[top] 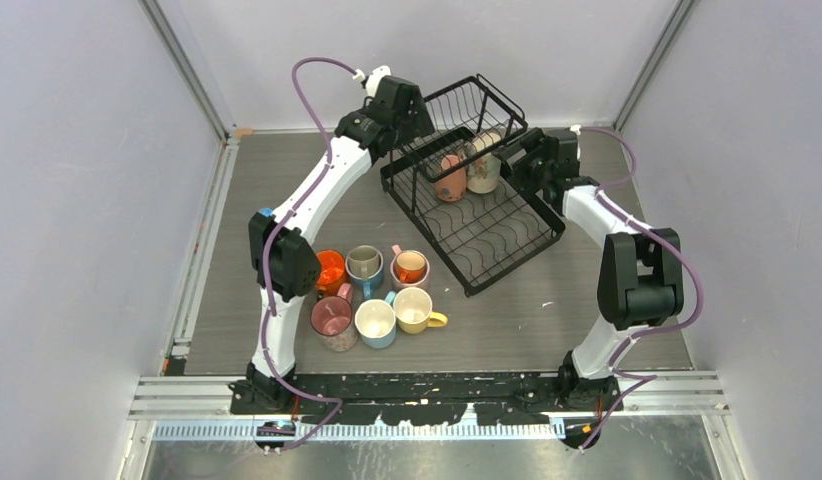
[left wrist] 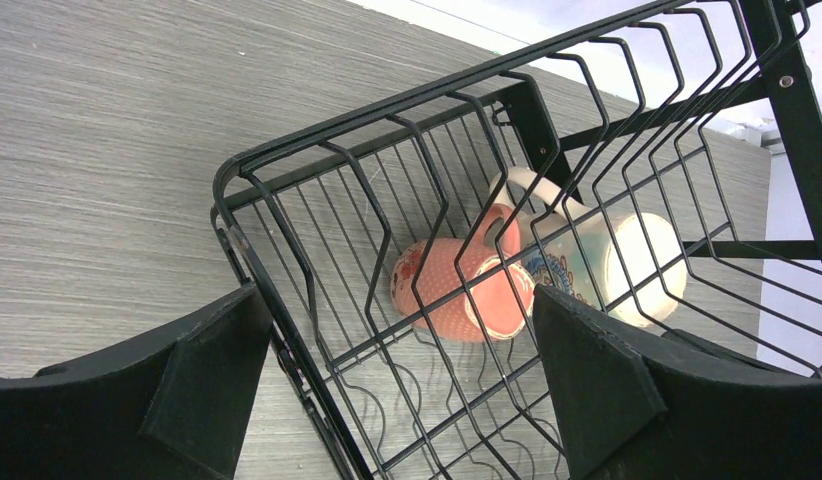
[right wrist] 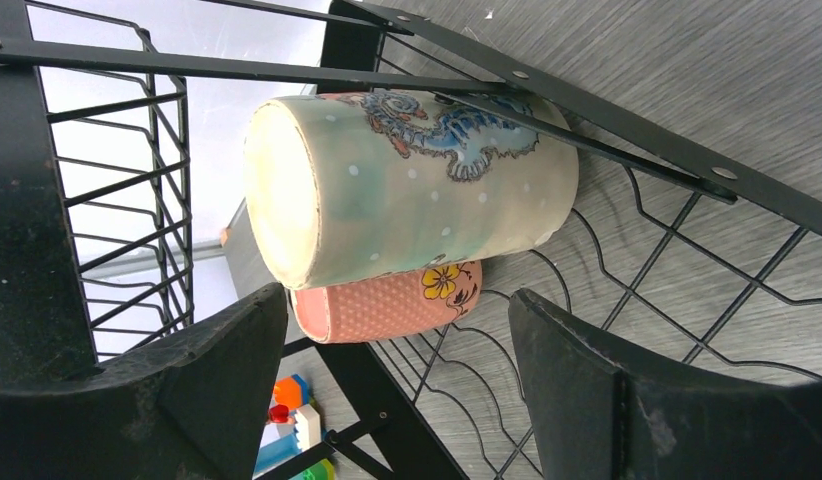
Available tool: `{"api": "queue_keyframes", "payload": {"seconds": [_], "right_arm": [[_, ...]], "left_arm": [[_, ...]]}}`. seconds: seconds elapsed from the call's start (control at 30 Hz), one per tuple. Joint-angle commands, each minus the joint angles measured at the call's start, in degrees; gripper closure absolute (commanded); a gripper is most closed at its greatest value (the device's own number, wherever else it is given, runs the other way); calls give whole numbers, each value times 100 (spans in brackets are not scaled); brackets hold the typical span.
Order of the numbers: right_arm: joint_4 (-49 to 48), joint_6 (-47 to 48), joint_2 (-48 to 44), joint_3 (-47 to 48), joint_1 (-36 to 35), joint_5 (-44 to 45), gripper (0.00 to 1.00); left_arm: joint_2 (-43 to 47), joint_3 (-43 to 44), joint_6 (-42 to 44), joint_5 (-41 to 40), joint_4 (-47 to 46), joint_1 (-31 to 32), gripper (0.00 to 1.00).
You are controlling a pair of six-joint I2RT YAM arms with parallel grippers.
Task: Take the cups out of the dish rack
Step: Unload the cup from the dish rack.
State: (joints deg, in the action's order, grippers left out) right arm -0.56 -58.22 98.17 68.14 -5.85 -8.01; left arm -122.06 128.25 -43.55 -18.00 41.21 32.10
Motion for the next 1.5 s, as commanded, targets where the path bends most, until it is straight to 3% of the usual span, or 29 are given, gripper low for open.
{"api": "queue_keyframes", "payload": {"seconds": [0.0,0.3,0.57,0.97,1.47], "right_arm": [[-214,64,-256,-40,-23,137,15],[-978,-169,65,100,39,239,12],[-1411,-380,556,222,43,198,17],[-991,-540,120,-271,33,394,52],[0,-471,-414,-231,-80,616,58]], "left_arm": [[-347,16,-369,1167,227,315,0],[-302,-9,-338,1193,288,279,0],[-309,-10,-338,1242,304,250,0],[-363,25,-398,1281,270,244,0],[-433,82,-424,1303,290,222,0]]}}
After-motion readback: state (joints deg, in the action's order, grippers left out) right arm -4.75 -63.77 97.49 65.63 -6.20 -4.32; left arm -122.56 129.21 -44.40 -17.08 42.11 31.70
